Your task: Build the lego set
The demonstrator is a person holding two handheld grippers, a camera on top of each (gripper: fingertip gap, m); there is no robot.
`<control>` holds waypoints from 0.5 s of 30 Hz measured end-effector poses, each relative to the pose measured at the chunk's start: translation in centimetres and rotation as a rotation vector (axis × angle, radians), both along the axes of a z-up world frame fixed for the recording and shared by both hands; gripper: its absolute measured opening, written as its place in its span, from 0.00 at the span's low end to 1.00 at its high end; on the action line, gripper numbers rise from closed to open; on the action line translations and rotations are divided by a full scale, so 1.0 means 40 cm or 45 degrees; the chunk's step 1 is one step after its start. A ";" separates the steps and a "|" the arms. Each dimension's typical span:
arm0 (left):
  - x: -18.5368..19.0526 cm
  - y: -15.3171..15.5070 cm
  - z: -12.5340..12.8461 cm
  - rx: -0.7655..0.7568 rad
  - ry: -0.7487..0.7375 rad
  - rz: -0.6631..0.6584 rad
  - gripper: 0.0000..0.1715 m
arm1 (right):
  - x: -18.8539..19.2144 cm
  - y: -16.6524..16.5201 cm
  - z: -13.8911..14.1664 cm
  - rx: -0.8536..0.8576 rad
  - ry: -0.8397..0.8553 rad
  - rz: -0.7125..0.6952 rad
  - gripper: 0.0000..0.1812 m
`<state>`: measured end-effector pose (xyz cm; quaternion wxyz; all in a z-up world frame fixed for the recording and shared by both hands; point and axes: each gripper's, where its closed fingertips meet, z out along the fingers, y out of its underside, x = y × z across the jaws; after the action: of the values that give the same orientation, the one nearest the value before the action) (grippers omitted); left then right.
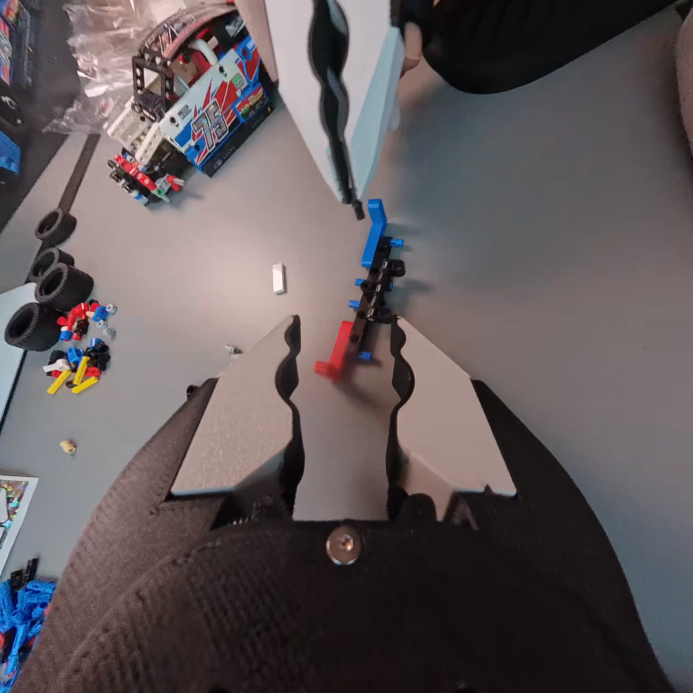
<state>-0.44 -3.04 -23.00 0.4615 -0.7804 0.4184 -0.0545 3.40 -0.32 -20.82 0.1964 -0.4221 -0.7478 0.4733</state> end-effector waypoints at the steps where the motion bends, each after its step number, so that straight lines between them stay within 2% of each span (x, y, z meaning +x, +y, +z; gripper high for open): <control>1: -0.012 0.003 -0.005 -0.059 -0.026 -0.008 0.30 | 0.003 -0.009 0.002 0.021 0.000 0.011 0.00; 3: -0.016 0.005 -0.021 -0.209 -0.123 -0.045 0.36 | 0.006 -0.028 -0.002 0.065 -0.010 0.033 0.00; 5: 0.001 0.008 -0.039 -0.292 -0.187 -0.103 0.35 | 0.007 -0.045 -0.012 0.117 -0.030 0.048 0.01; 9: 0.043 0.018 -0.063 -0.278 -0.168 -0.168 0.26 | 0.003 -0.054 -0.038 0.240 -0.090 0.060 0.01; 14: 0.067 0.020 -0.068 -0.249 -0.116 -0.178 0.26 | -0.004 -0.060 -0.050 0.268 -0.154 0.082 0.01; 15: 0.067 0.027 -0.067 -0.233 -0.107 -0.162 0.22 | -0.005 -0.061 -0.051 0.271 -0.162 0.078 0.01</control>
<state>2.23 -1.97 -25.68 0.4009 -0.7882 0.4407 -0.1543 3.18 -2.77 -22.88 0.1777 -0.4048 -0.8175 0.3691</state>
